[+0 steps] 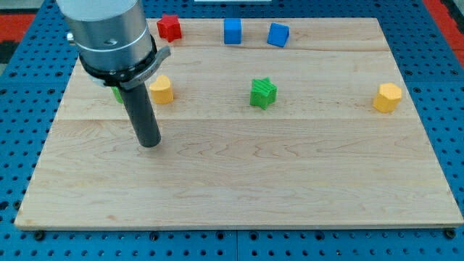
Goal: Nudge the red star a bit left
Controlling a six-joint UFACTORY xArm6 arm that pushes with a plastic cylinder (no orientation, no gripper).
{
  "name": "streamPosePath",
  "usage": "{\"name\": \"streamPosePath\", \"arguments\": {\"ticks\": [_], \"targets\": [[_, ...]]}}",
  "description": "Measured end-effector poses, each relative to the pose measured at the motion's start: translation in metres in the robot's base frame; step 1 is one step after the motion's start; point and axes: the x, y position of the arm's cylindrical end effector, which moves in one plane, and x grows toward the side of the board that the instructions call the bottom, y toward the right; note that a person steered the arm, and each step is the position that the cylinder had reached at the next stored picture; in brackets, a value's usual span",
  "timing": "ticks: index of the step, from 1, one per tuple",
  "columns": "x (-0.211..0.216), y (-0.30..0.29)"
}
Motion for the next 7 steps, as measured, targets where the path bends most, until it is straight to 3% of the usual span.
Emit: {"name": "streamPosePath", "arguments": {"ticks": [1,3,4,6,7], "targets": [[-0.038,0.000],[-0.083,0.070],[-0.119,0.070],[-0.245,0.066],[-0.287,0.065]]}}
